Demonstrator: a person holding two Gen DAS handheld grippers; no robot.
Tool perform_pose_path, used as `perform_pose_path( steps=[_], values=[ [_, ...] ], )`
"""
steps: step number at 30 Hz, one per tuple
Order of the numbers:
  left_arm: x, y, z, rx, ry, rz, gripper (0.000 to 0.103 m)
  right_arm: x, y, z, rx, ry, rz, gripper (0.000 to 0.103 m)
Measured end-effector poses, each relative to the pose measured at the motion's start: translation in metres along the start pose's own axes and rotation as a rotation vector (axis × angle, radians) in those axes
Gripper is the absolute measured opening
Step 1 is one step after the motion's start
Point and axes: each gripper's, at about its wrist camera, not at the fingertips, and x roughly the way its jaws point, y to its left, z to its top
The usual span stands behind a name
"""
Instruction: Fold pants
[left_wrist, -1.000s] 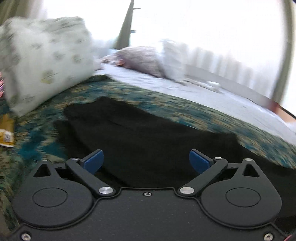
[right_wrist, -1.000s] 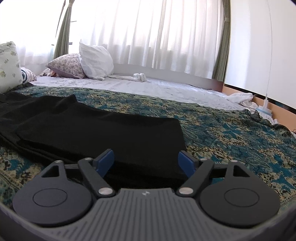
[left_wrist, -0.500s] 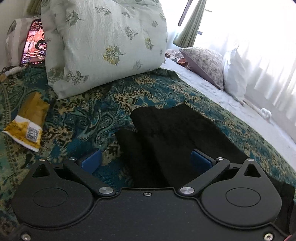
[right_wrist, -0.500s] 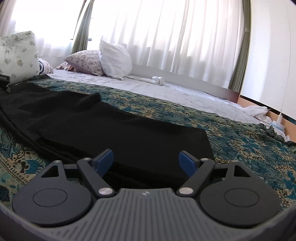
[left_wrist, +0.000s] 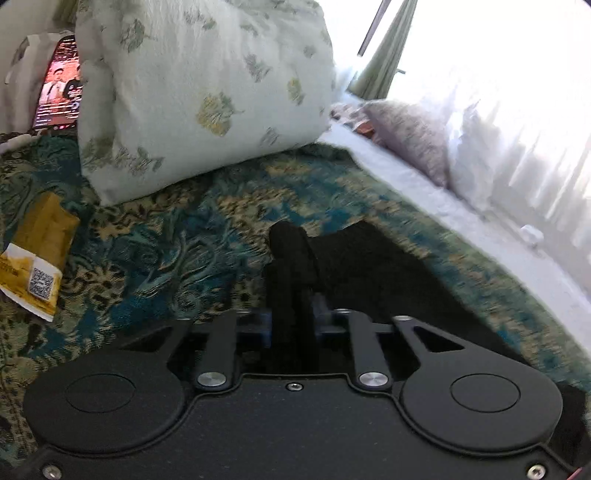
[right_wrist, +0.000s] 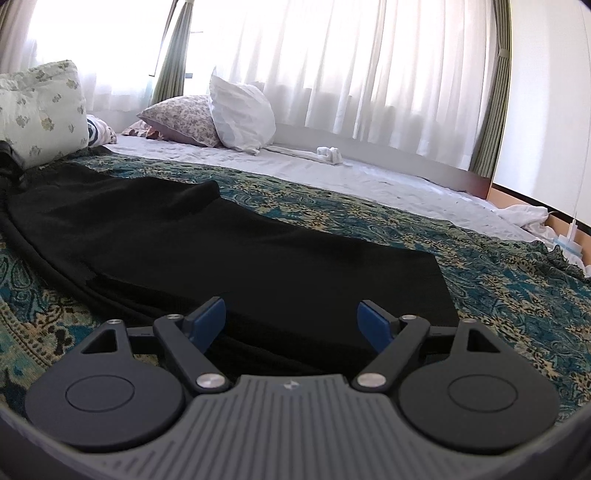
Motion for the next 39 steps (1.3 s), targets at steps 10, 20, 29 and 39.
perform_pose_path(
  steps=[10, 20, 29, 39],
  values=[
    [-0.104, -0.138, -0.016, 0.350, -0.193, -0.331, 0.011, -0.001, -0.019, 0.010, 0.080, -0.002, 0.048, 0.088],
    [-0.171, -0.289, -0.168, 0.709, 0.011, -0.691, 0.011, -0.020, -0.110, 0.004, 0.424, -0.033, -0.004, 0.087],
    [-0.197, -0.314, -0.273, 0.907, 0.163, -0.761, 0.018, -0.037, -0.171, -0.022, 0.632, -0.040, -0.024, 0.082],
    [-0.224, -0.247, -0.223, 0.819, 0.225, -0.892, 0.047, -0.022, -0.164, -0.023, 0.666, -0.032, 0.080, 0.082]
  ],
)
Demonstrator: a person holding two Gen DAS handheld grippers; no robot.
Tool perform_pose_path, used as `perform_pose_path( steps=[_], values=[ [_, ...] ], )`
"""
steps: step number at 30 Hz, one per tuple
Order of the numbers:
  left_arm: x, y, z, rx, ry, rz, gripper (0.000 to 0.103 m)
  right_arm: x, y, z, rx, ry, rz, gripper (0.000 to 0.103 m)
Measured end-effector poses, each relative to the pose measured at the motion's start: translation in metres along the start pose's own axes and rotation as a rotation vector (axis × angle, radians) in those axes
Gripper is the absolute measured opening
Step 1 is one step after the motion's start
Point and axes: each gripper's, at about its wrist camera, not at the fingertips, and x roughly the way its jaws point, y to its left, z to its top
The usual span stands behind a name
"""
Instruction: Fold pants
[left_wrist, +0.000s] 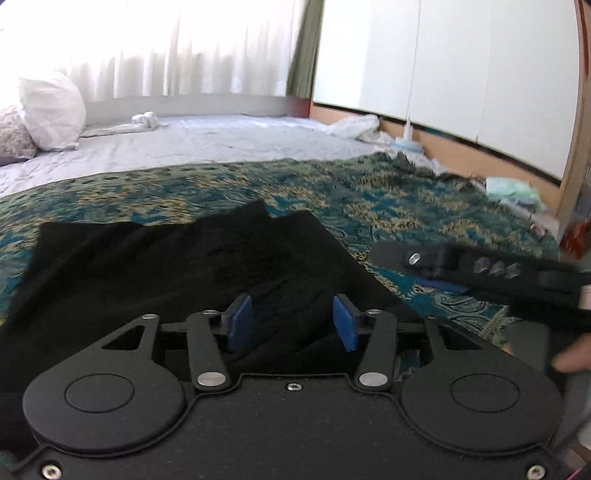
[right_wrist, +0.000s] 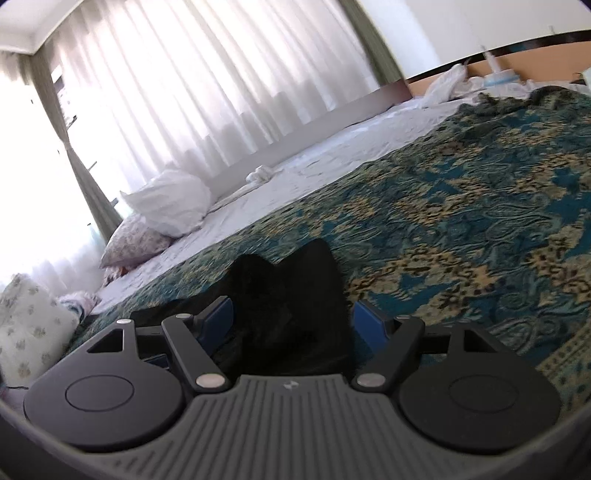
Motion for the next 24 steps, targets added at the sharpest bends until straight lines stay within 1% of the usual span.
perform_pose_path(
  steps=[1, 2, 6, 9, 12, 15, 16, 18, 20, 21, 23, 24],
  values=[
    [-0.008, 0.006, 0.000, -0.009, -0.010, 0.016, 0.047, 0.003, 0.005, -0.003, -0.022, 0.014, -0.001, 0.082],
    [-0.016, 0.013, 0.000, -0.018, -0.023, 0.047, 0.047, 0.007, 0.011, -0.006, -0.052, 0.030, -0.009, 0.082],
    [-0.032, 0.048, -0.003, -0.053, -0.063, 0.212, 0.045, 0.019, 0.032, -0.017, -0.138, 0.072, -0.039, 0.084],
    [-0.032, 0.077, -0.009, -0.093, -0.045, 0.326, 0.044, 0.030, 0.043, -0.020, -0.169, 0.097, -0.053, 0.084],
    [-0.026, 0.099, -0.017, -0.128, -0.018, 0.390, 0.044, 0.044, 0.049, -0.022, -0.188, 0.144, -0.095, 0.084],
    [-0.016, 0.113, -0.026, -0.149, 0.031, 0.423, 0.042, 0.055, 0.052, -0.025, -0.205, 0.172, -0.105, 0.087],
    [-0.012, 0.116, -0.029, -0.153, 0.035, 0.422, 0.043, 0.059, 0.052, -0.025, -0.217, 0.180, -0.103, 0.089],
    [-0.013, 0.117, -0.032, -0.157, 0.015, 0.417, 0.042, 0.070, 0.054, -0.023, -0.243, 0.196, -0.107, 0.090],
    [-0.011, 0.117, -0.034, -0.155, 0.012, 0.413, 0.042, 0.078, 0.054, -0.019, -0.232, 0.212, -0.110, 0.091],
    [-0.010, 0.119, -0.034, -0.157, 0.012, 0.409, 0.042, 0.082, 0.054, -0.016, -0.224, 0.217, -0.114, 0.086],
    [-0.009, 0.118, -0.034, -0.159, 0.009, 0.403, 0.042, 0.088, 0.056, -0.013, -0.216, 0.221, -0.118, 0.070],
    [-0.008, 0.118, -0.033, -0.157, 0.010, 0.396, 0.043, 0.089, 0.058, -0.013, -0.223, 0.221, -0.117, 0.065]
  ],
)
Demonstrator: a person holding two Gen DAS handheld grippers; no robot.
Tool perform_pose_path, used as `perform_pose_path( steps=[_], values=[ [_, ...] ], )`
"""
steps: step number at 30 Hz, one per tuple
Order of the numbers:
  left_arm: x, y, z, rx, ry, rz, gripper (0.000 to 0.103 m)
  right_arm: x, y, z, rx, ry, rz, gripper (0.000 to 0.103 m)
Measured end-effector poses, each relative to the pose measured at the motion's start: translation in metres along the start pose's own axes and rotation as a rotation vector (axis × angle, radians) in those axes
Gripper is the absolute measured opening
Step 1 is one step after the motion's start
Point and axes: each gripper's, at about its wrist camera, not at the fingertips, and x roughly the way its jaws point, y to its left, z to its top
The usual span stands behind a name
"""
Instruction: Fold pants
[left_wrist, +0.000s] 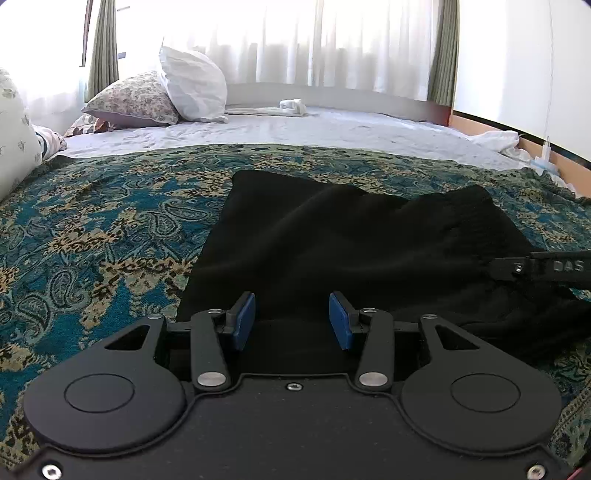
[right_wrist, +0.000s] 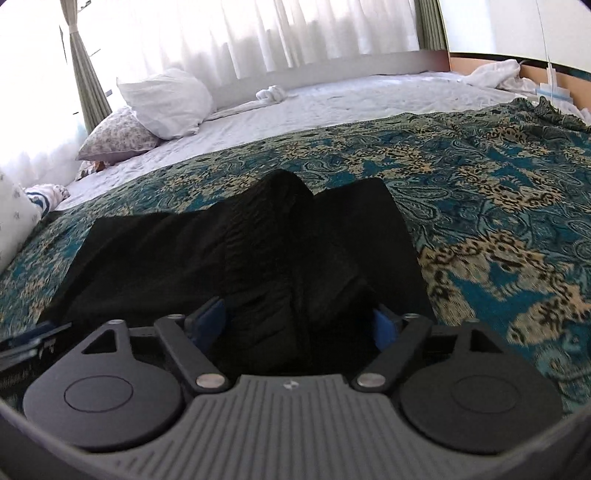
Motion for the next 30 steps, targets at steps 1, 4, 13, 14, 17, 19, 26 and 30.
perform_pose_path(
  steps=[1, 4, 13, 14, 17, 19, 26, 30],
  values=[
    [0.000, 0.000, 0.001, 0.001, 0.005, -0.012, 0.043, 0.000, 0.003, 0.000, -0.017, -0.007, -0.001, 0.051],
    [-0.003, -0.001, 0.008, -0.010, 0.005, -0.022, 0.042, -0.007, 0.015, 0.002, -0.060, -0.045, -0.025, 0.028],
    [-0.013, -0.005, 0.011, -0.008, -0.013, -0.063, 0.043, -0.044, 0.008, -0.016, -0.064, -0.198, -0.146, 0.024],
    [-0.012, -0.006, 0.009, -0.003, -0.005, -0.061, 0.043, -0.042, 0.004, -0.018, -0.056, -0.182, -0.153, 0.025],
    [-0.009, -0.007, 0.002, 0.002, 0.013, -0.061, 0.043, -0.040, -0.010, -0.027, 0.011, -0.156, -0.161, 0.028],
    [-0.009, -0.007, 0.000, 0.017, 0.011, -0.060, 0.043, -0.041, -0.015, -0.028, 0.036, -0.162, -0.160, 0.028],
    [-0.015, -0.008, -0.006, 0.092, 0.004, -0.049, 0.045, -0.041, -0.020, -0.030, 0.009, -0.154, -0.157, 0.033],
    [-0.016, 0.000, -0.009, 0.085, 0.014, -0.063, 0.049, -0.040, -0.025, -0.029, -0.023, -0.146, -0.154, 0.043]
  ],
)
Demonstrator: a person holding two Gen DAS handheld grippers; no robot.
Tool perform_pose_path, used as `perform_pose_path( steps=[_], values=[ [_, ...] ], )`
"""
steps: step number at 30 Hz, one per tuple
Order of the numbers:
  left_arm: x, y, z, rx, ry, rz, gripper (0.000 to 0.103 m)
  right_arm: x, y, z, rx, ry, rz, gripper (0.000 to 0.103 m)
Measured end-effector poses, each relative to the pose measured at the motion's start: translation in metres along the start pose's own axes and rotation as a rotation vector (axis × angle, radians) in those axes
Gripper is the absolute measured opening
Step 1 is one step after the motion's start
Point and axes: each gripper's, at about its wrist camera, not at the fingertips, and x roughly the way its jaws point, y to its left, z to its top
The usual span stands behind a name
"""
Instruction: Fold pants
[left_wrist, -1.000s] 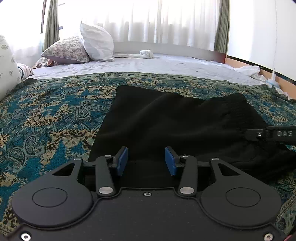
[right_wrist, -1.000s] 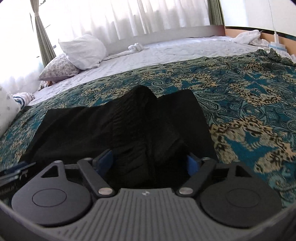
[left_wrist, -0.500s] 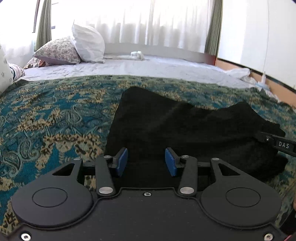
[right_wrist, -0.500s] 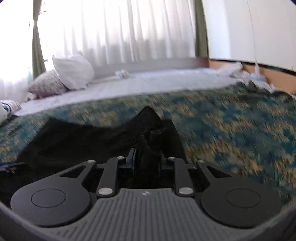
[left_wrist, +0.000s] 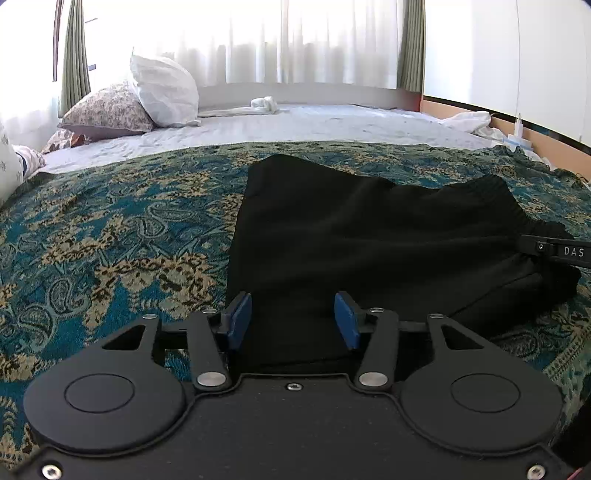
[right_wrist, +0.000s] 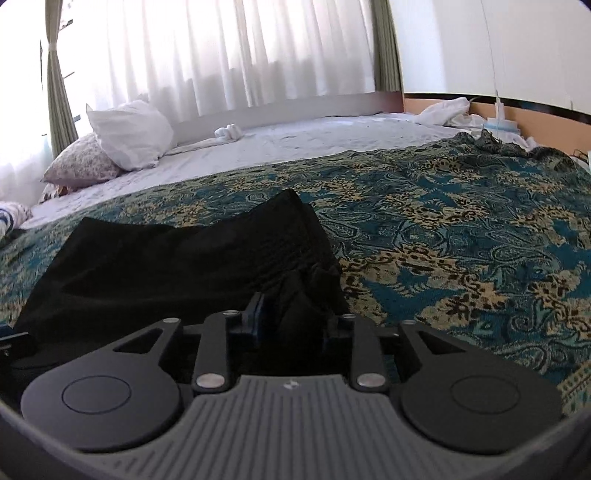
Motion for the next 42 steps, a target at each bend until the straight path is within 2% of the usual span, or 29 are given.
perform_pose_path(
  steps=[1, 4, 8, 13, 15, 19, 24, 26, 28, 30, 33, 34, 35, 38, 41, 42],
  values=[
    [0.000, 0.001, 0.000, -0.008, 0.002, -0.005, 0.049, 0.000, -0.002, 0.000, -0.007, 0.000, 0.002, 0.048],
    [0.000, 0.002, 0.000, -0.017, 0.005, -0.007, 0.049, 0.000, -0.002, -0.001, -0.047, -0.003, 0.007, 0.051],
    [-0.004, 0.000, 0.000, -0.003, 0.005, 0.002, 0.049, -0.010, -0.004, 0.002, -0.095, -0.039, -0.012, 0.070],
    [-0.007, 0.000, -0.003, -0.011, -0.002, -0.006, 0.049, -0.037, -0.008, 0.017, -0.099, -0.128, -0.062, 0.077],
    [-0.007, -0.001, -0.004, -0.009, -0.005, -0.005, 0.049, -0.040, -0.005, 0.030, -0.105, -0.117, -0.035, 0.080],
    [-0.008, -0.004, -0.007, 0.001, -0.012, -0.010, 0.049, -0.024, 0.023, 0.057, -0.164, 0.042, 0.148, 0.081],
    [-0.010, -0.004, -0.012, -0.006, -0.027, -0.016, 0.049, 0.014, 0.089, 0.076, -0.248, 0.202, 0.411, 0.051],
    [-0.010, -0.003, -0.015, -0.020, -0.033, -0.024, 0.049, 0.036, 0.122, 0.079, -0.308, 0.269, 0.469, 0.042],
    [-0.011, -0.002, -0.017, -0.024, -0.043, -0.030, 0.049, 0.056, 0.151, 0.078, -0.362, 0.326, 0.502, 0.038],
    [-0.012, -0.001, -0.020, -0.026, -0.055, -0.038, 0.049, 0.077, 0.179, 0.076, -0.425, 0.362, 0.508, 0.036],
    [-0.014, 0.002, -0.024, -0.045, -0.074, -0.057, 0.049, 0.103, 0.208, 0.073, -0.484, 0.373, 0.464, 0.032],
    [-0.015, 0.003, -0.025, -0.049, -0.079, -0.063, 0.049, 0.112, 0.213, 0.074, -0.483, 0.374, 0.449, 0.032],
    [-0.015, 0.004, -0.027, -0.052, -0.085, -0.070, 0.049, 0.122, 0.218, 0.077, -0.476, 0.368, 0.430, 0.040],
    [-0.015, 0.007, -0.030, -0.062, -0.101, -0.085, 0.049, 0.141, 0.225, 0.088, -0.463, 0.349, 0.419, 0.031],
    [-0.015, 0.008, -0.031, -0.064, -0.109, -0.094, 0.049, 0.153, 0.228, 0.093, -0.458, 0.319, 0.402, 0.029],
    [-0.015, 0.008, -0.031, -0.062, -0.111, -0.097, 0.049, 0.158, 0.229, 0.093, -0.458, 0.300, 0.362, 0.030]
  ],
)
